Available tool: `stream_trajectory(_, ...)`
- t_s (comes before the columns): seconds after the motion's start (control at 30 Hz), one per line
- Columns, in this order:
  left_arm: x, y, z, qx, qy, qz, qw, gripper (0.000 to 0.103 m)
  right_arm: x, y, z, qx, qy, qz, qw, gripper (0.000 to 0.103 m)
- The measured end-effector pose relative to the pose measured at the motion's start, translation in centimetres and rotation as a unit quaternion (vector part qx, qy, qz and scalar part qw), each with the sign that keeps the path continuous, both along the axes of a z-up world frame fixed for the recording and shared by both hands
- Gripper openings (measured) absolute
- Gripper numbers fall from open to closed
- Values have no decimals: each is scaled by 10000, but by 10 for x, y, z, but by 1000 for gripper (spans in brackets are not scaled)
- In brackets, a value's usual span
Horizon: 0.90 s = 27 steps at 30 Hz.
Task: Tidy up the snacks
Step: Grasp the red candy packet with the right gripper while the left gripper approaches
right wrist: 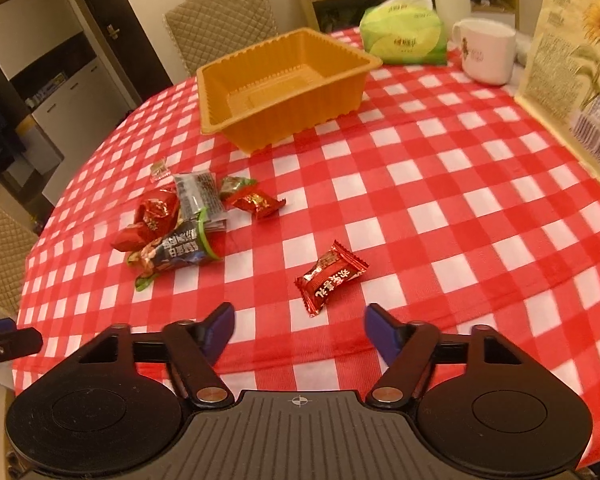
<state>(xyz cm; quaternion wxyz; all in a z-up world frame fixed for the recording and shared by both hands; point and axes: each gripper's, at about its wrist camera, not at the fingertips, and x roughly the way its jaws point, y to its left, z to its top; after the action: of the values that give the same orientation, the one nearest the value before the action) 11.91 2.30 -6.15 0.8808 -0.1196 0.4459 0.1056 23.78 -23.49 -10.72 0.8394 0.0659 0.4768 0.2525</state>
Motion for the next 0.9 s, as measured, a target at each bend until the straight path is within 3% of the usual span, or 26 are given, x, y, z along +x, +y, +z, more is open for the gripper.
stream_trajectory(0.27,18,-5,-9,31,94,14,9999,88,28,3,-19,31,279,-57,9996,48)
stream_trajectory(0.4,26,-9,-13,52,146,17,9999,88,36,5,-21,2,228,24,9997,46)
stream_trajectory(0.57,33,-12,-17,102,178,8,9998,88,43,16,-23,-129,63,209,9997,41)
stream_trajectory(0.9,45,-23,-23,330,213,-194,9990,88,40,38,-30,-845,-584,843,9911,29)
